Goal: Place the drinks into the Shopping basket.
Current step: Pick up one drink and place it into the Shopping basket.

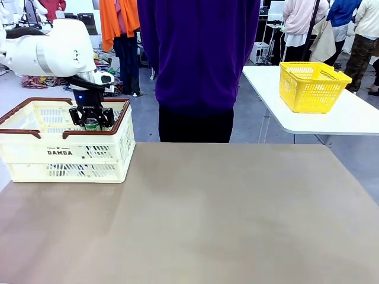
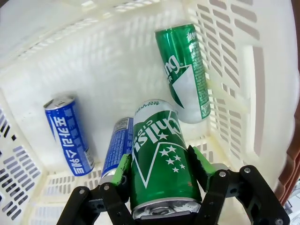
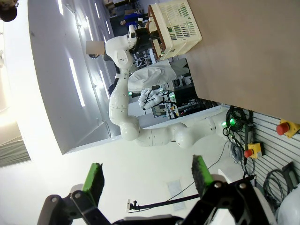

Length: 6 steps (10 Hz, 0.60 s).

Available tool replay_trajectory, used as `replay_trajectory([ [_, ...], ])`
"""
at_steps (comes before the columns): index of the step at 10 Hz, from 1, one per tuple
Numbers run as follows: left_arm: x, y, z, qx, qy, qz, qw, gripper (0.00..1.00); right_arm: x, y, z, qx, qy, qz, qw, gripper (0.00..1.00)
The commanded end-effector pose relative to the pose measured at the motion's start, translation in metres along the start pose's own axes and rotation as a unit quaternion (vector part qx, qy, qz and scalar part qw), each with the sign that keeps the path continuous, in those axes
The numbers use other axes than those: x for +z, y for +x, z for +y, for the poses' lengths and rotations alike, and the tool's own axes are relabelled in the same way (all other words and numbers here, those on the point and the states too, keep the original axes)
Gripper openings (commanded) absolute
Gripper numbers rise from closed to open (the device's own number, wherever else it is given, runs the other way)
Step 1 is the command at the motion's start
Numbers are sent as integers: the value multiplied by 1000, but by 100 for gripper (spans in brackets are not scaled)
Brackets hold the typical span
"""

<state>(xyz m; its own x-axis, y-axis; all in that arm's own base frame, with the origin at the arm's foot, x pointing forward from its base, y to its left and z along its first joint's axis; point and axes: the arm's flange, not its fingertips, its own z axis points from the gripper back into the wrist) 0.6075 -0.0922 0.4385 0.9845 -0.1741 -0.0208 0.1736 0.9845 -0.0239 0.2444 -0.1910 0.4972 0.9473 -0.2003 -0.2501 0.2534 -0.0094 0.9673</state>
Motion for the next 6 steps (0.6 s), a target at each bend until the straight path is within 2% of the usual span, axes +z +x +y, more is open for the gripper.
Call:
replay_trajectory([
  [1, -11, 4, 0, 6, 15, 20, 1000, 85, 0, -1, 3, 4, 2, 0, 1000, 100],
  [2, -9, 3, 0, 3, 12, 18, 1000, 100, 0, -1, 3, 4, 2, 0, 1000, 100],
  [6, -5, 0, 3, 4, 9, 13, 1000, 100, 0, -1, 3, 4, 2, 0, 1000, 100],
])
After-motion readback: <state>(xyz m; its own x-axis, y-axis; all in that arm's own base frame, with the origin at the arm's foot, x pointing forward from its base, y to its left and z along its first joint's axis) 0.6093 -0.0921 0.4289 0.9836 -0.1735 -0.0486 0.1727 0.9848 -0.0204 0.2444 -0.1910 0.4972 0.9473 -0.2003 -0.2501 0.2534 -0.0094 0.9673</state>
